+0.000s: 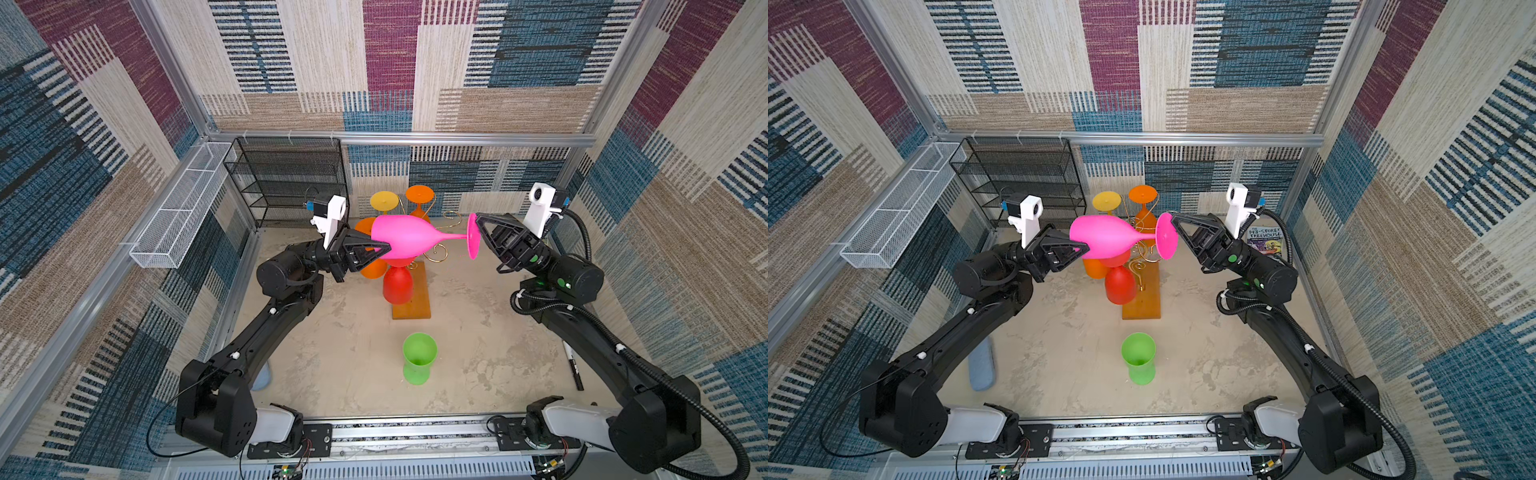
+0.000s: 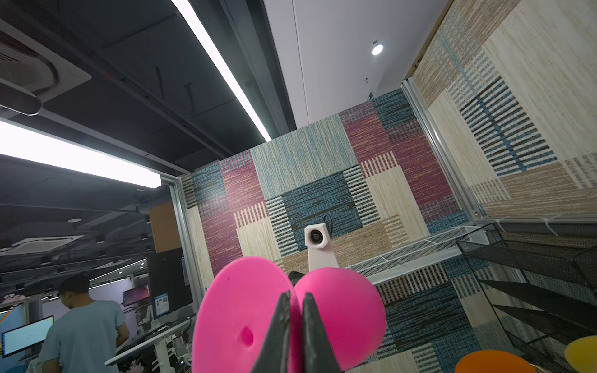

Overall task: Take the wine glass off the wine glass rack
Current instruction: Place the wine glass at the center of the table.

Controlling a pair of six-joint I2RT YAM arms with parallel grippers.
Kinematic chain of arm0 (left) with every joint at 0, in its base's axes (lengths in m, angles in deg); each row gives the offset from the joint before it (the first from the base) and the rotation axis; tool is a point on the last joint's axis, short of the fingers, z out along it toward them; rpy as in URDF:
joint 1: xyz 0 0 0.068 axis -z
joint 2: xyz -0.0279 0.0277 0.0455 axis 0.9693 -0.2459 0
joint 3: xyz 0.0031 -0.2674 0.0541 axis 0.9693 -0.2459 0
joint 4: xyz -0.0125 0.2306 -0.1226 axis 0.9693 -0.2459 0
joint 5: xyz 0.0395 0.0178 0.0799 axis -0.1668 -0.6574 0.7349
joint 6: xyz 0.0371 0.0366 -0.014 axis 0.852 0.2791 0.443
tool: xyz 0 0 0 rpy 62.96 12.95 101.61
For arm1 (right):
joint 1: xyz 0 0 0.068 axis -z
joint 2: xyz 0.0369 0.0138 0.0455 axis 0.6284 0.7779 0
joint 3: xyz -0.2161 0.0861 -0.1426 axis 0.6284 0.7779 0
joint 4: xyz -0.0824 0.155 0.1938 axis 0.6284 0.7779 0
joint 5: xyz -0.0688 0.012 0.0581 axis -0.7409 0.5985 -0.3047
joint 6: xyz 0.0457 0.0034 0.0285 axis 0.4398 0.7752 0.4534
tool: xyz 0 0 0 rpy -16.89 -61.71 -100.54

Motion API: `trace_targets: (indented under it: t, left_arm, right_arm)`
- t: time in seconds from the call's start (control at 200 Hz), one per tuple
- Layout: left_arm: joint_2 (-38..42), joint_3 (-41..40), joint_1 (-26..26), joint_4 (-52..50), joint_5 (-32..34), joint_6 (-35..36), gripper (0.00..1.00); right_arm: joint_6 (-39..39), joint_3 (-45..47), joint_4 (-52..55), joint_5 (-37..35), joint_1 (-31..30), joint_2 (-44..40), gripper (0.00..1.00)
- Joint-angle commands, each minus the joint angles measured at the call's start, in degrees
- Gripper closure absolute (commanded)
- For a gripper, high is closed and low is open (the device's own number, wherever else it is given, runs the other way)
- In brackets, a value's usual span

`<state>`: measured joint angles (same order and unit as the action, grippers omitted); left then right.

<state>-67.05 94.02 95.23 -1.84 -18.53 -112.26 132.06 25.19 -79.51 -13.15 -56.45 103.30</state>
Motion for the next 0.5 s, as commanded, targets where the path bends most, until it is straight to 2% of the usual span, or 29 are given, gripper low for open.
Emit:
trace_targets:
  t: [0.0, 0.28, 0.496]
  left_arm:
    - [0.2, -0.1, -0.2, -2.9, 1.5, 0.9, 1.00]
    - [1.0, 0.2, -0.2, -3.0, 1.1, 1.2, 1.00]
    - [2.0, 1.0, -0.3, -3.1, -0.2, 2.0, 1.00]
  right_arm:
    - [-9.5, -2.1, 12.3, 6.2, -0.3, -0.8, 0.80]
    - [-17.6, -4.3, 27.2, 3.1, 1.9, -2.5, 0.51]
    - [-26.3, -4.5, 40.8, -4.2, 5.5, -8.1, 0.31]
